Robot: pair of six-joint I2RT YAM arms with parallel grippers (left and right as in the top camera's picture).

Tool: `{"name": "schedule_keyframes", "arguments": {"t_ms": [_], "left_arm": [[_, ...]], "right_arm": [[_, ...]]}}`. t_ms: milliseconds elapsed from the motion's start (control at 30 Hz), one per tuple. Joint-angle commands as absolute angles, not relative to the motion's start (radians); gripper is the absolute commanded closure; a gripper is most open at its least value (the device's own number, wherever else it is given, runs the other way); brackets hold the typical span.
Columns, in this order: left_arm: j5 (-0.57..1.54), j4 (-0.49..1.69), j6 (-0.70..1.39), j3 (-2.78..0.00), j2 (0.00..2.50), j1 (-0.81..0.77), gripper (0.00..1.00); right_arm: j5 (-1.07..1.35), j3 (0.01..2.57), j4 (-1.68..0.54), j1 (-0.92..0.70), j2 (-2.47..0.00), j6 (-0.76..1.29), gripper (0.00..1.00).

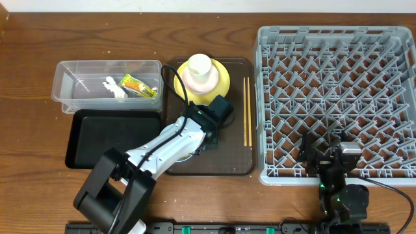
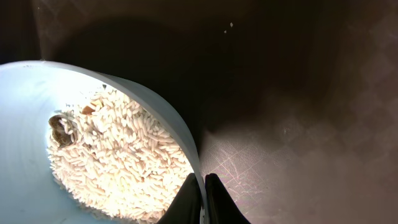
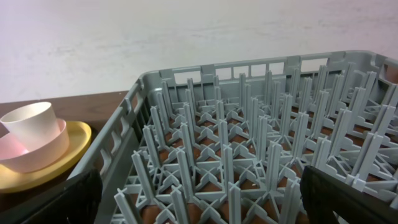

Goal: Sort waste into correct bins and load items into the dishwasher rack
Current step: 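Move the left gripper to the light-blue rice bowl and grip its rim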

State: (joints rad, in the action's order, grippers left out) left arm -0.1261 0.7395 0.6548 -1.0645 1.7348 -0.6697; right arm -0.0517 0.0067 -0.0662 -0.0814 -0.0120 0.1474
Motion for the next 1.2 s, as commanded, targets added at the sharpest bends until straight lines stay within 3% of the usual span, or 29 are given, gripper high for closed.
{"name": "schedule_keyframes", "arguments": {"t_ms": [0,1167], "left_arm": [[-0.097,0.741,0.667,-1.051,1.745,-0.678,0.94],[-0.09,0.761,0.667,-1.059,1.568,-0.687,0.94]], "right_arm": [[-0.051,0.006,-0.07,-0.075,-0.009,0.133,0.01],[-0.051,0.006,-0.07,-0.075,-0.009,0.133,0.01]]}}
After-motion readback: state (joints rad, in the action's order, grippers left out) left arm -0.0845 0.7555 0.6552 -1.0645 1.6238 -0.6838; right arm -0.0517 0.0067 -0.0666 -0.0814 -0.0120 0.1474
